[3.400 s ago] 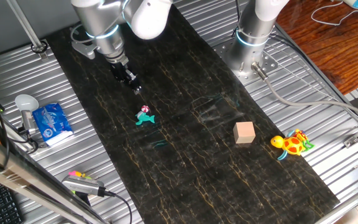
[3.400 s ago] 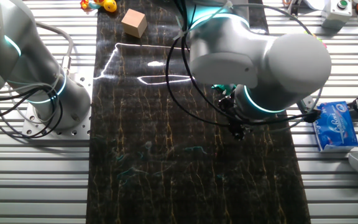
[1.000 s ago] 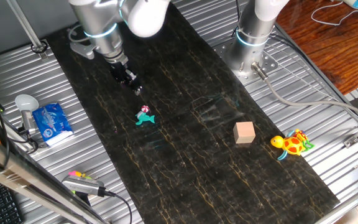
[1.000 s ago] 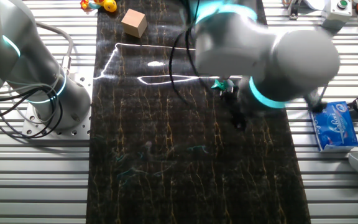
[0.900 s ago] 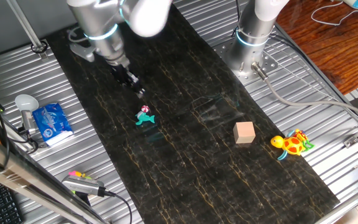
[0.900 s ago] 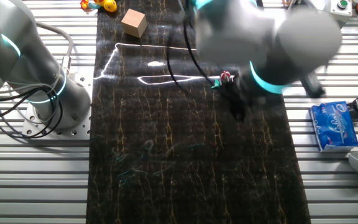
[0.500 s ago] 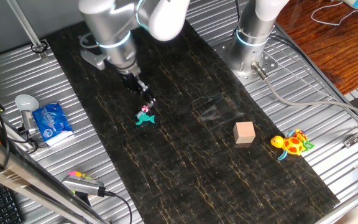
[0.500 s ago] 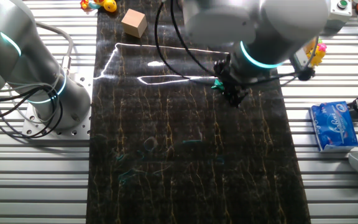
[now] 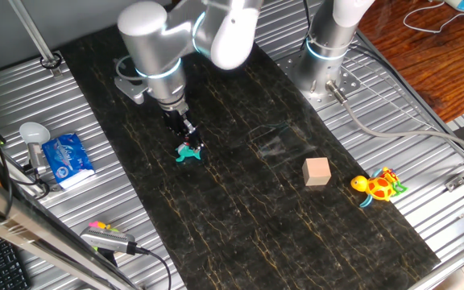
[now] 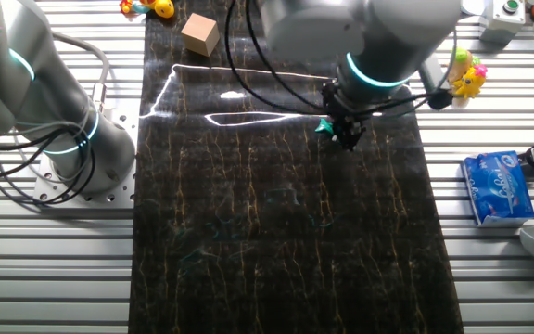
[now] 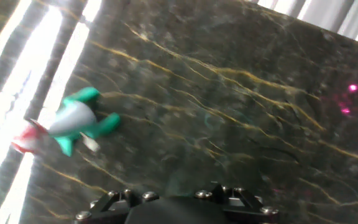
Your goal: Grasp the moving object
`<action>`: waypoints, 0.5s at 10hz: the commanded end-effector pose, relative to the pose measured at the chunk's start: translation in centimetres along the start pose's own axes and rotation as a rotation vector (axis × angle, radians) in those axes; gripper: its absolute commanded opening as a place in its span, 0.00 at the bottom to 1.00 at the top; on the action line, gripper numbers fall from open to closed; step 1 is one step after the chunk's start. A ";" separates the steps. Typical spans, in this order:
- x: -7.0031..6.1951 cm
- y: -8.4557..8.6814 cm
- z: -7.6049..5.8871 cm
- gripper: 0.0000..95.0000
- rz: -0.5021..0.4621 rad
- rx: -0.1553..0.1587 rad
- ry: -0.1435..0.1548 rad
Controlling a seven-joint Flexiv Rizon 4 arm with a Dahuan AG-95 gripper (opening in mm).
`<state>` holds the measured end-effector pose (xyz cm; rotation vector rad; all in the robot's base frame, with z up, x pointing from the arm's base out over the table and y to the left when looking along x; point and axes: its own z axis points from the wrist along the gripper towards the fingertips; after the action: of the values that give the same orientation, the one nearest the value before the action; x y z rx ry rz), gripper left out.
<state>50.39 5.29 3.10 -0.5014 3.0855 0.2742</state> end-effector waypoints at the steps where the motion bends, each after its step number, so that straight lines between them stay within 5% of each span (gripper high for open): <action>1: -0.4 -0.1 0.0 0.40 0.015 0.015 0.004; 3: -0.6 -0.1 -0.1 0.00 0.034 0.023 0.003; 5: -0.6 -0.1 -0.1 0.00 0.032 0.023 0.003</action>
<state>50.97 5.40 3.28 -0.4519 3.0971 0.2365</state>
